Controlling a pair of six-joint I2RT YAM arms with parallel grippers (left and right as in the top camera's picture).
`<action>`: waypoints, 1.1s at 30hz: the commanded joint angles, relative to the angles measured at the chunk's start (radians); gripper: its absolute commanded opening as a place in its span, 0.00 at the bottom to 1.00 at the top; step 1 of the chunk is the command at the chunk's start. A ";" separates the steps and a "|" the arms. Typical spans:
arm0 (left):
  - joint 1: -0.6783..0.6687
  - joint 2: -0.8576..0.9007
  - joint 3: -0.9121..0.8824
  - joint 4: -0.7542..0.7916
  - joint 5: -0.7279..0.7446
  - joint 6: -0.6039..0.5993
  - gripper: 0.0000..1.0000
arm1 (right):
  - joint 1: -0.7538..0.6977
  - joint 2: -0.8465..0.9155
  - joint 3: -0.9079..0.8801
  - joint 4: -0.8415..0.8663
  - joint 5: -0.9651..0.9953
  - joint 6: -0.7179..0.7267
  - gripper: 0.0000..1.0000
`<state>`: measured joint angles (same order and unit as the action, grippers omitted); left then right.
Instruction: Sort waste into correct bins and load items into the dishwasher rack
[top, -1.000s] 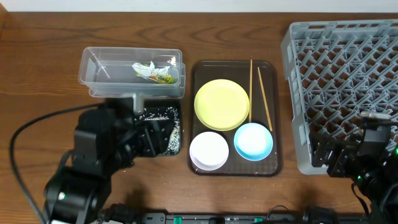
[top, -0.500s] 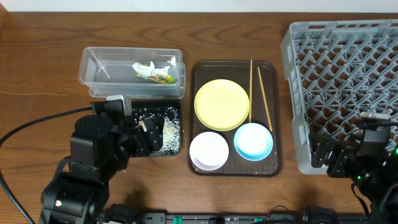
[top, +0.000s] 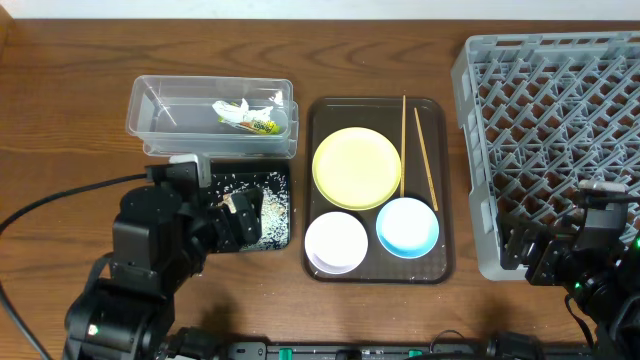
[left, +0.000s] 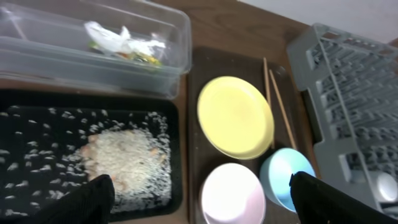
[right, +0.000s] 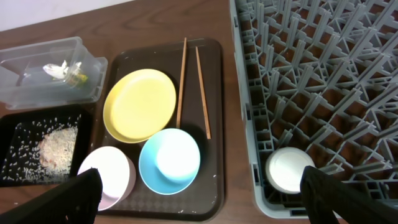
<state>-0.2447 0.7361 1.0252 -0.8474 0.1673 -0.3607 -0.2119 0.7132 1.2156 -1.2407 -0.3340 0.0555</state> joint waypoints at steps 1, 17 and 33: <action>0.002 -0.059 -0.015 0.030 -0.088 0.044 0.92 | -0.016 0.000 0.005 -0.002 -0.011 -0.016 0.99; 0.002 -0.478 -0.584 0.644 0.016 0.290 0.92 | -0.016 0.000 0.005 -0.002 -0.011 -0.016 0.99; 0.003 -0.734 -1.011 0.853 0.014 0.298 0.93 | -0.016 0.000 0.005 -0.002 -0.011 -0.016 0.99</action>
<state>-0.2447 0.0185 0.0460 -0.0170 0.1776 -0.0772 -0.2119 0.7132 1.2156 -1.2411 -0.3351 0.0547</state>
